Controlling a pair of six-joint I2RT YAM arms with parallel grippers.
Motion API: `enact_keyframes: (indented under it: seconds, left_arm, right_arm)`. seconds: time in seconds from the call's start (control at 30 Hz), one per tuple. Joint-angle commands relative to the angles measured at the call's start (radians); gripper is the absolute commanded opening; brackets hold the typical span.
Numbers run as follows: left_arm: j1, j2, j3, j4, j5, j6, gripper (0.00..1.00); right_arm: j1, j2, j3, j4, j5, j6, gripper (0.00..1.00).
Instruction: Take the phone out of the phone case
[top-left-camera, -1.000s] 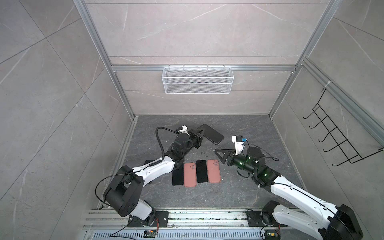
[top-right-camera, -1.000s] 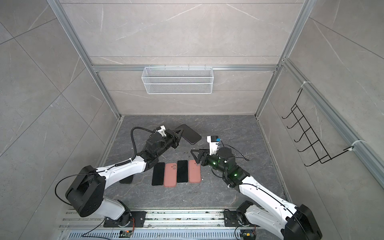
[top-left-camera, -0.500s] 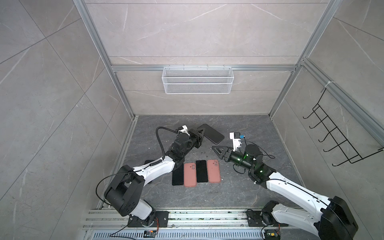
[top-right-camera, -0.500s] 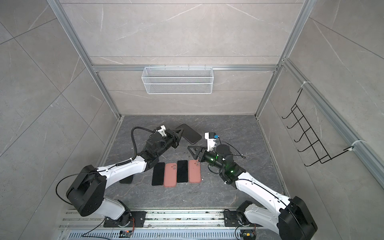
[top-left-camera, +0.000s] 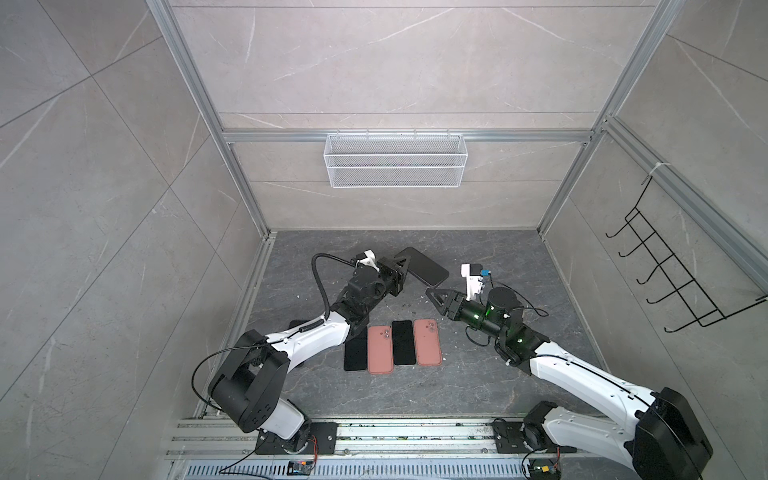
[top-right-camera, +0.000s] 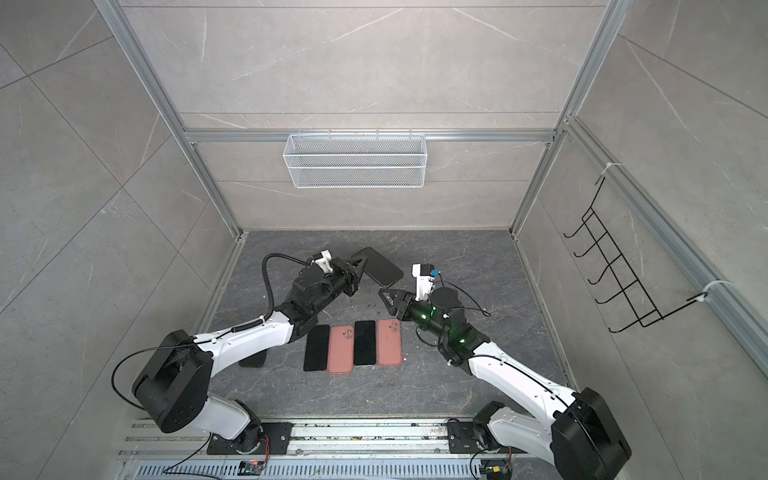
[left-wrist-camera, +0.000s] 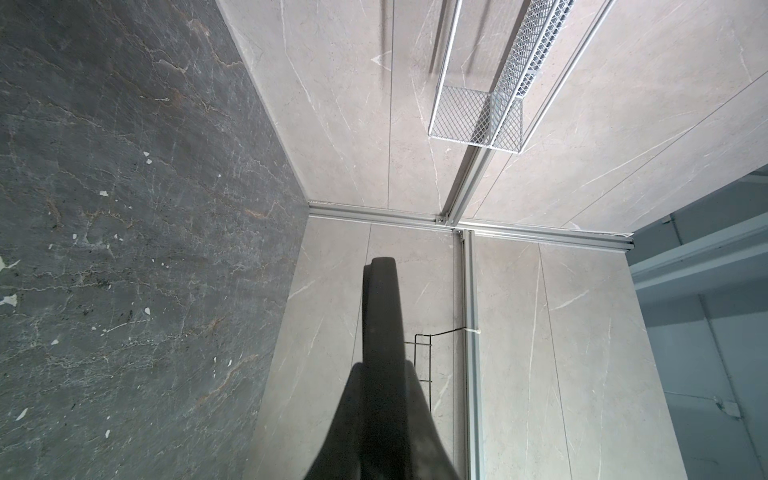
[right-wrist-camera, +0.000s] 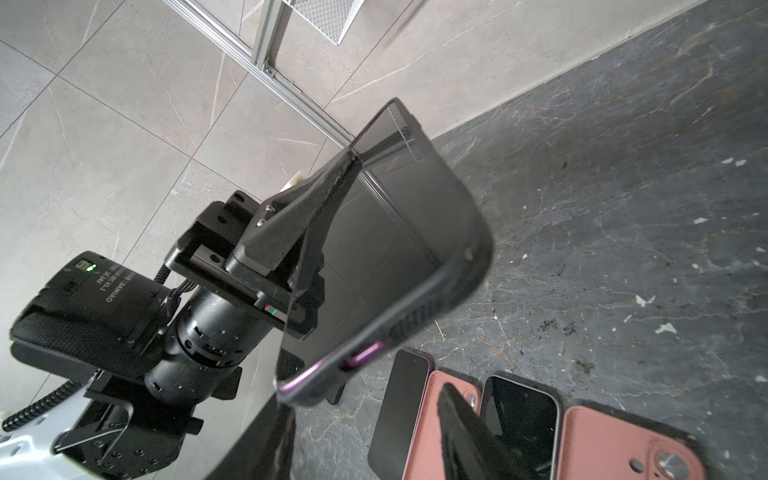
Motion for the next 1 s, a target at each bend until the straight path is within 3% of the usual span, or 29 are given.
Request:
enact_keyframes:
  seconds: [0.0,0.37,0.6,0.97]
  left_arm:
    - [0.004,-0.021,0.026,0.134,0.012,0.002,0.0]
    - [0.004,-0.027,0.026,0.135,0.011,0.002,0.0]
    - [0.003,-0.018,0.02,0.144,0.004,-0.002,0.0]
    - [0.003,-0.014,0.009,0.157,-0.004,-0.005,0.0]
  right_arm:
    - [-0.009,0.009,0.001,0.025,0.009,0.017,0.55]
    - [-0.02,0.052,-0.025,0.078,0.0,0.034,0.51]
    - [-0.019,-0.002,-0.036,0.149,-0.084,0.041,0.63]
    - [-0.02,-0.012,-0.047,0.195,-0.106,0.083,0.64]
